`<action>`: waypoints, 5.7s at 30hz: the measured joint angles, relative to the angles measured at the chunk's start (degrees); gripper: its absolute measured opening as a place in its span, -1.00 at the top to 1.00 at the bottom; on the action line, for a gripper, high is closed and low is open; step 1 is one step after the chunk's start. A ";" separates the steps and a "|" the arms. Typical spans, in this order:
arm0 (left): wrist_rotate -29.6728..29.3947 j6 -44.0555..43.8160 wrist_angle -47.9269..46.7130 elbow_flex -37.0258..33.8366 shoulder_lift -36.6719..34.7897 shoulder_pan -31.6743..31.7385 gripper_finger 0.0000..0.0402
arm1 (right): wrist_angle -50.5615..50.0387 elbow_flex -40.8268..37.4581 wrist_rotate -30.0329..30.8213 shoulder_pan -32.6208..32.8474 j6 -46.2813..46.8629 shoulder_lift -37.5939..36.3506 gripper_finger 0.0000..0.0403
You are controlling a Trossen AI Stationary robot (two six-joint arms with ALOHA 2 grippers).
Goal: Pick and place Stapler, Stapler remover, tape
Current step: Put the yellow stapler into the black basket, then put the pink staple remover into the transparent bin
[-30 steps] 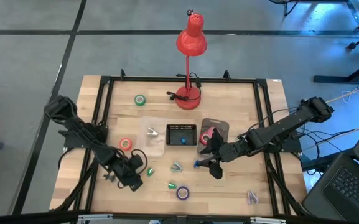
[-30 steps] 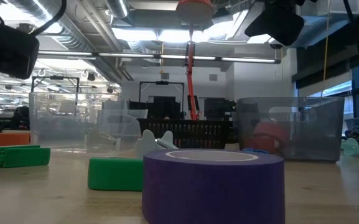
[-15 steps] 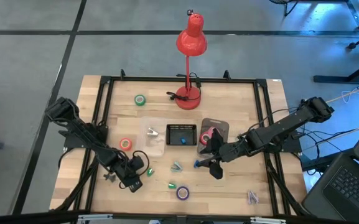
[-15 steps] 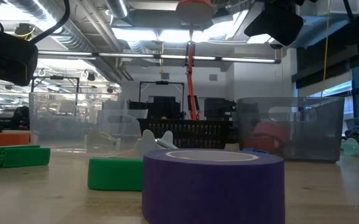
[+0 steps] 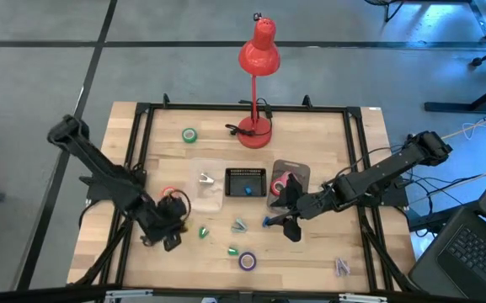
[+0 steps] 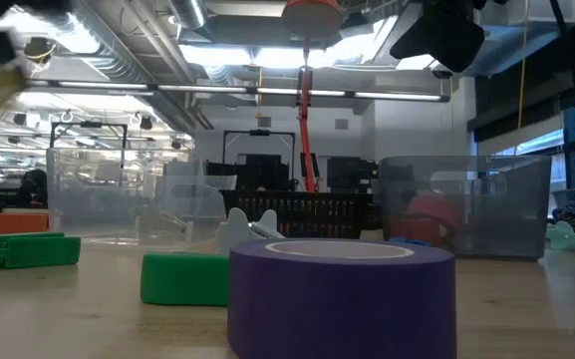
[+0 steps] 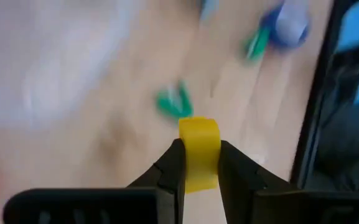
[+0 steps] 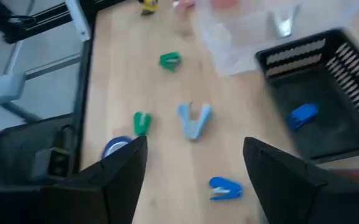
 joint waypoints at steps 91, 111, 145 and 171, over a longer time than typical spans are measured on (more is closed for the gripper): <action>-12.82 39.99 8.55 -16.06 -35.39 22.56 0.29 | -38.07 -0.18 30.41 -3.60 25.51 -4.85 -0.33; 16.42 31.28 9.83 -16.02 -22.54 14.47 0.29 | -30.93 -3.88 19.57 -1.77 24.79 -4.81 -0.33; 18.51 -40.56 -9.98 -18.52 -12.69 0.33 0.29 | -27.91 -3.88 20.59 -1.70 21.77 -4.81 -0.33; 11.90 -16.48 -17.18 -8.15 -13.39 0.33 0.98 | -27.96 -3.88 20.59 -1.71 21.73 -4.81 -0.33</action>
